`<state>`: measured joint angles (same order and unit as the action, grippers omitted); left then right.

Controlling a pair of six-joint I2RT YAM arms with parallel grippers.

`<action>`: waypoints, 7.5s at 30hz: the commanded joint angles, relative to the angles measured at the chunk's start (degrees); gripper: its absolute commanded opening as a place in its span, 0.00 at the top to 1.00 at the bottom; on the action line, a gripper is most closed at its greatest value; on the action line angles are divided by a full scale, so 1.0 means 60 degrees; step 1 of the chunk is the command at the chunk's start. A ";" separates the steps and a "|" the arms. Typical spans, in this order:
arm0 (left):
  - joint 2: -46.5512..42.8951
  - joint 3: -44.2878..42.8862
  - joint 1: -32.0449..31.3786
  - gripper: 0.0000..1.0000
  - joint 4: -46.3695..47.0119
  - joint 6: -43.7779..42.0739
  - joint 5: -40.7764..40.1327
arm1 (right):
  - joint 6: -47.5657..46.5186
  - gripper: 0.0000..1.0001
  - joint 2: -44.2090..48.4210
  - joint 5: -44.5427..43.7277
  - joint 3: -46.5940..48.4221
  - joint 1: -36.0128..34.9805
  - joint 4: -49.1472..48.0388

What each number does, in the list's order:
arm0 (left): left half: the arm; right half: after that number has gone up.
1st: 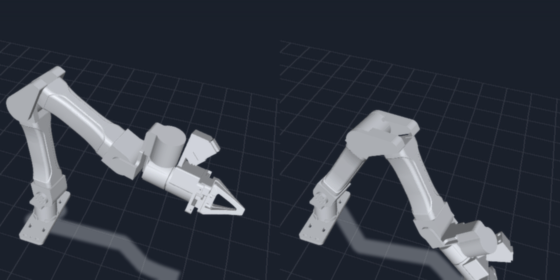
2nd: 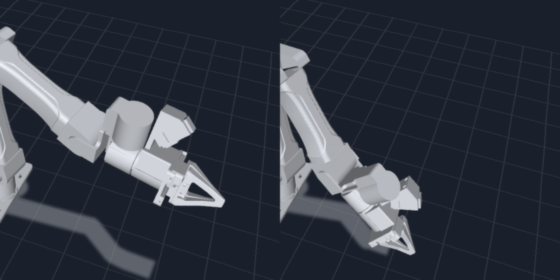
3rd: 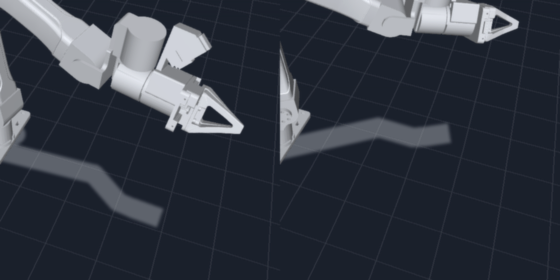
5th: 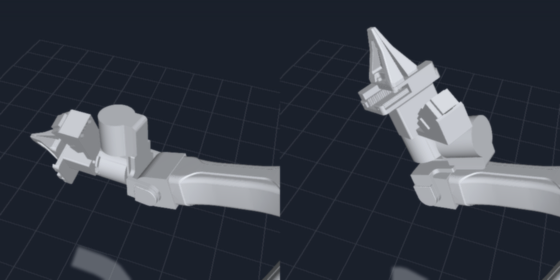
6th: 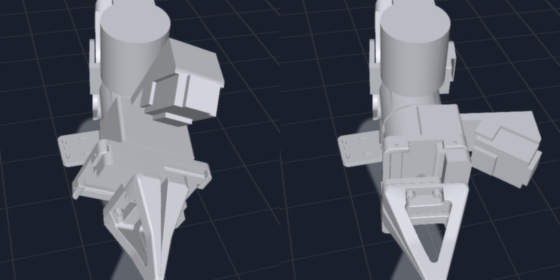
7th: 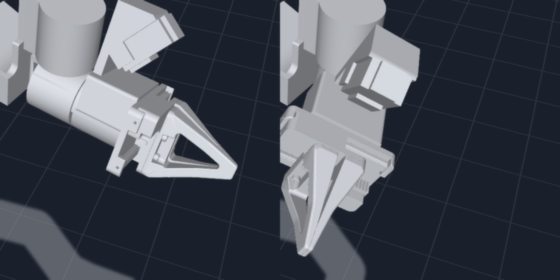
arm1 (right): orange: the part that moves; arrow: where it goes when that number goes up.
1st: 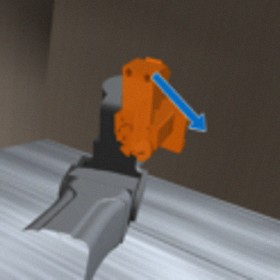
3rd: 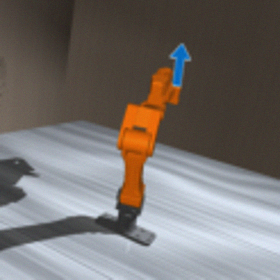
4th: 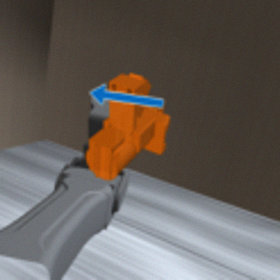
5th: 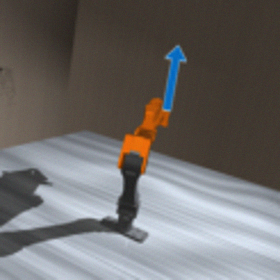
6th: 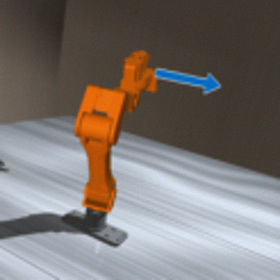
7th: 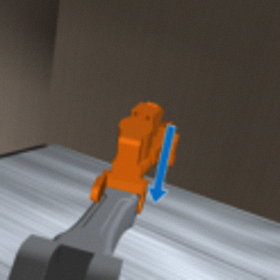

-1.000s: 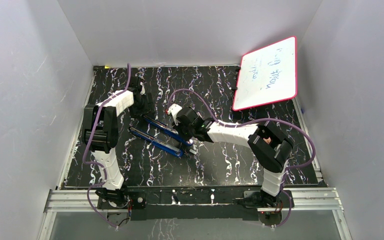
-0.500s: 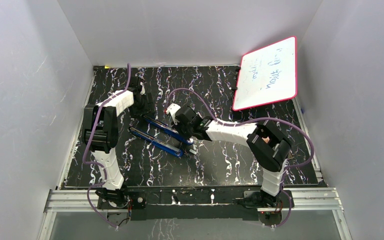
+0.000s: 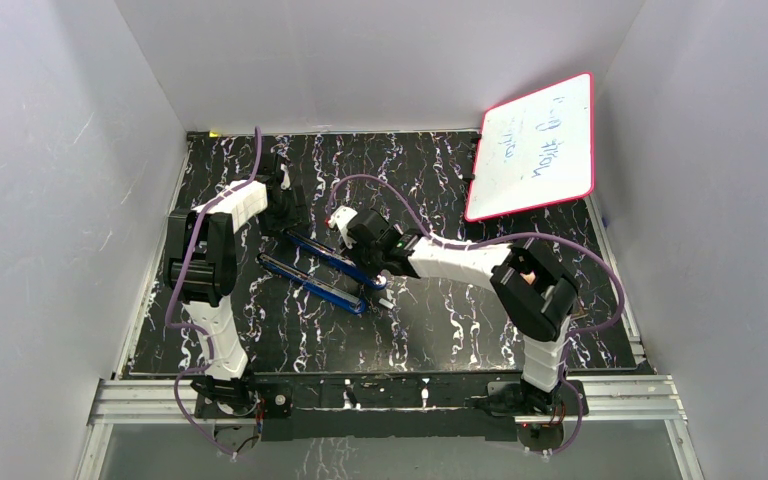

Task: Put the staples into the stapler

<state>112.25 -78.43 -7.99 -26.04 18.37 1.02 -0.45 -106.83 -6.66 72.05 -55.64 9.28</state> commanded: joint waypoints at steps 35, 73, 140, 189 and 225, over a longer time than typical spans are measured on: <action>0.0077 -0.0232 -0.0032 0.29 -0.0274 -0.0058 0.0343 | -0.0267 1.00 -0.0310 0.0173 0.0972 -0.0017 0.1302; 0.0080 -0.0229 -0.0028 0.29 -0.0274 -0.0072 0.0373 | -0.0767 1.00 0.0337 0.0487 0.0812 -0.0002 0.0685; 0.0076 -0.0229 -0.0031 0.29 -0.0274 -0.0088 0.0373 | -0.0546 1.00 -0.1062 0.0770 0.2827 0.0293 0.3316; 0.0058 -0.0229 -0.0029 0.29 -0.0267 -0.0088 0.0402 | -0.0536 1.00 -0.0876 0.0579 0.2567 0.0284 0.3030; 0.0062 -0.0239 -0.0038 0.29 -0.0274 -0.0103 0.0402 | -0.0623 1.00 -0.1220 0.0582 0.2786 0.0287 0.3403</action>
<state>112.25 -78.50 -7.99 -26.02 17.98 1.76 -4.05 -113.40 -3.03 86.48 -54.06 28.69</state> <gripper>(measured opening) 0.712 0.226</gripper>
